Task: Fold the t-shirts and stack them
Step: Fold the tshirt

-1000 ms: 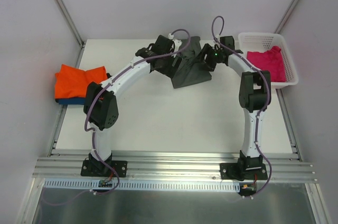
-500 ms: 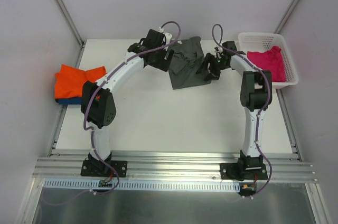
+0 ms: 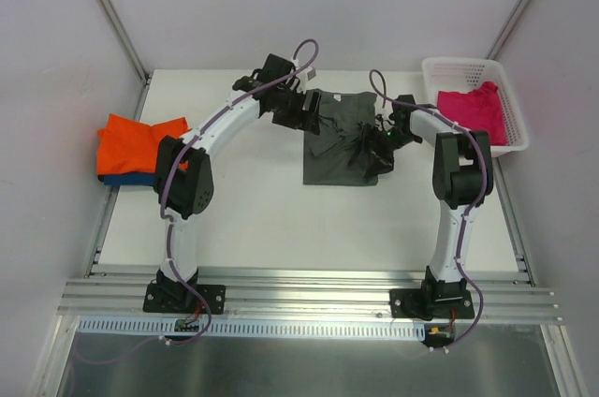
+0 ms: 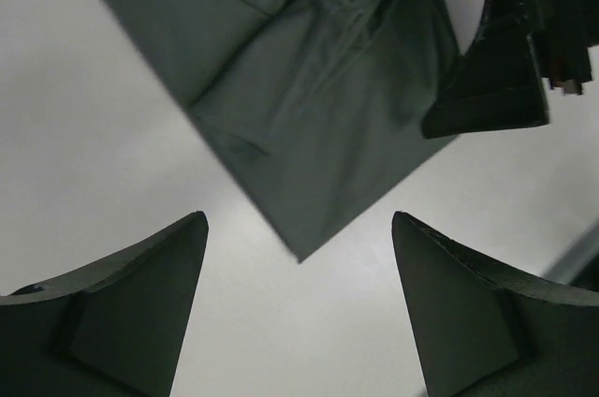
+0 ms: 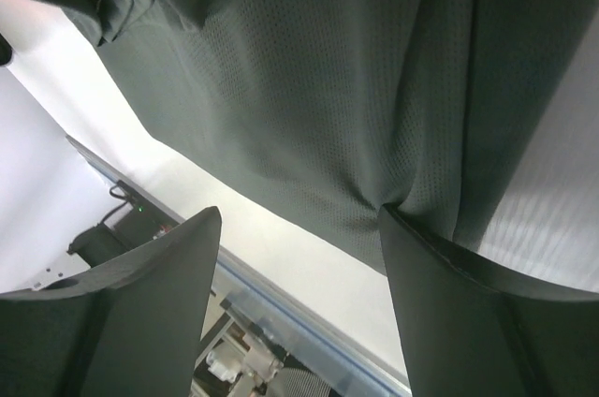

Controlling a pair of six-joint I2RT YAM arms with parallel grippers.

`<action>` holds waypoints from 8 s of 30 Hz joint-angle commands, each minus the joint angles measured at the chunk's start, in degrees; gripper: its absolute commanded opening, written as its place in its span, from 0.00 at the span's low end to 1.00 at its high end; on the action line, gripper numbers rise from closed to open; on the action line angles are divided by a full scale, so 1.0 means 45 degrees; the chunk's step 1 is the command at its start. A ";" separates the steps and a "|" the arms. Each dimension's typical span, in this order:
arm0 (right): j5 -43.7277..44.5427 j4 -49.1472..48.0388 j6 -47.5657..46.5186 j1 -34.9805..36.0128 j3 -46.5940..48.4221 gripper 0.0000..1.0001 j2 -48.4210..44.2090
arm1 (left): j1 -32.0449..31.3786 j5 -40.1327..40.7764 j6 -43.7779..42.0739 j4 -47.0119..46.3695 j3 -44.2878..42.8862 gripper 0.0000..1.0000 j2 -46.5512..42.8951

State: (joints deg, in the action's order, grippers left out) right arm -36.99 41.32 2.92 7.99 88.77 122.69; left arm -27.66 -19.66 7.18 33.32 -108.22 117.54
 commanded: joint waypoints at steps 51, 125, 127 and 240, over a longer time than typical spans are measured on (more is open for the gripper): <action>0.1248 -0.0002 -0.0961 0.0490 -0.0958 0.76 -0.1309 | 0.0776 -0.4166 0.3111 -0.1409 -0.2650 0.79 0.4252; 0.1033 -0.0413 -0.0746 0.0705 -0.0196 0.76 -0.0430 | 0.0151 -0.3640 0.3698 -0.1721 -0.3391 0.09 0.5873; 0.1014 -0.0413 -0.0727 0.0705 -0.0196 0.76 -0.0449 | 0.0189 -0.3483 0.3659 -0.1721 -0.3450 0.04 0.5854; -0.0645 -0.3813 0.1969 -0.0349 0.6174 0.79 0.1857 | -0.1217 0.1950 -0.0112 -0.0393 -0.0226 0.49 -0.0164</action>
State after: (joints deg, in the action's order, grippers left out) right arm -36.03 22.90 11.53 6.66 120.18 137.73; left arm -33.30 -8.97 6.74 32.10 -105.65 114.91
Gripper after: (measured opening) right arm 0.794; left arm 0.487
